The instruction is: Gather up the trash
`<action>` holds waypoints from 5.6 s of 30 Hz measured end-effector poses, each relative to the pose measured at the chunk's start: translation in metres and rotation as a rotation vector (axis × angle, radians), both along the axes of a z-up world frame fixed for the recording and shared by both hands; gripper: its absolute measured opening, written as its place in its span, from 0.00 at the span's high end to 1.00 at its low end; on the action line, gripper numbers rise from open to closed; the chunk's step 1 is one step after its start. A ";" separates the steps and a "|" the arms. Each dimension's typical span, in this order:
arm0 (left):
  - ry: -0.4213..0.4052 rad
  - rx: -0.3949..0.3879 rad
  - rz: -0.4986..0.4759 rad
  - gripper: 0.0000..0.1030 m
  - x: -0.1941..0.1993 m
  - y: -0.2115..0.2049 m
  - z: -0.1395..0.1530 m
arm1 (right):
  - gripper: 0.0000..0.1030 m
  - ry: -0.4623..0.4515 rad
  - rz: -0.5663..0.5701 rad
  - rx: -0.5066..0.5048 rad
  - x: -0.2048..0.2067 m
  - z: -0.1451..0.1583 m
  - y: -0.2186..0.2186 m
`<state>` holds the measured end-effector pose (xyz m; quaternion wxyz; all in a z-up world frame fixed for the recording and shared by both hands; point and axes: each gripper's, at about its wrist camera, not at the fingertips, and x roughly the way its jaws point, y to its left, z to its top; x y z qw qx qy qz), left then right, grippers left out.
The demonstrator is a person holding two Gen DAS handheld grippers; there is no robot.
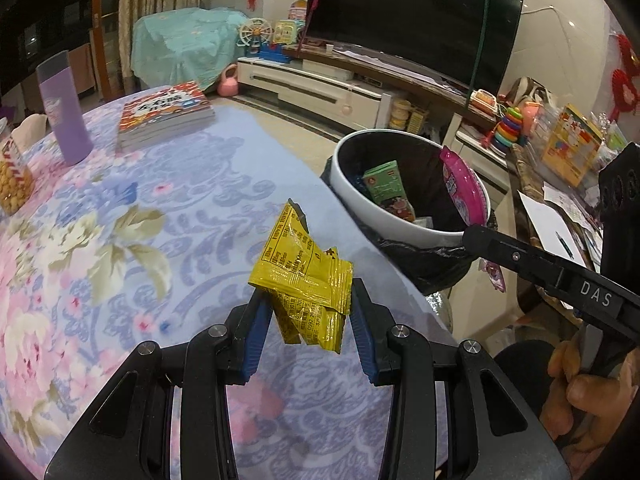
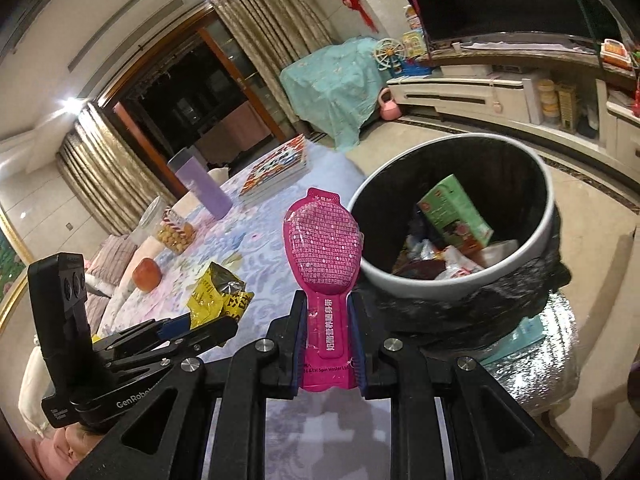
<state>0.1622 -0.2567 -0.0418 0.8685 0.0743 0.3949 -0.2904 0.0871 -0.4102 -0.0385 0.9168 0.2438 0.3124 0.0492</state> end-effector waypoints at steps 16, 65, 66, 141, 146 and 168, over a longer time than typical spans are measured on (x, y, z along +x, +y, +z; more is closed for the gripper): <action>-0.021 0.000 -0.072 0.64 0.012 -0.047 0.014 | 0.81 0.007 -0.059 -0.037 0.007 0.009 -0.043; -0.026 0.080 -0.119 0.63 0.058 -0.129 0.013 | 0.81 0.091 -0.074 -0.061 0.053 0.009 -0.087; -0.027 0.084 -0.122 0.63 0.059 -0.131 0.012 | 0.81 0.094 -0.074 -0.059 0.054 0.009 -0.088; -0.389 -0.183 0.227 0.00 -0.107 0.103 0.061 | 0.00 -0.316 -0.310 -0.363 -0.109 0.080 0.079; -0.442 -0.163 0.281 0.00 -0.119 0.113 0.051 | 0.00 -0.360 -0.358 -0.463 -0.122 0.080 0.093; -0.513 -0.098 0.354 0.00 -0.147 0.121 0.034 | 0.00 -0.314 -0.343 -0.463 -0.134 0.040 0.114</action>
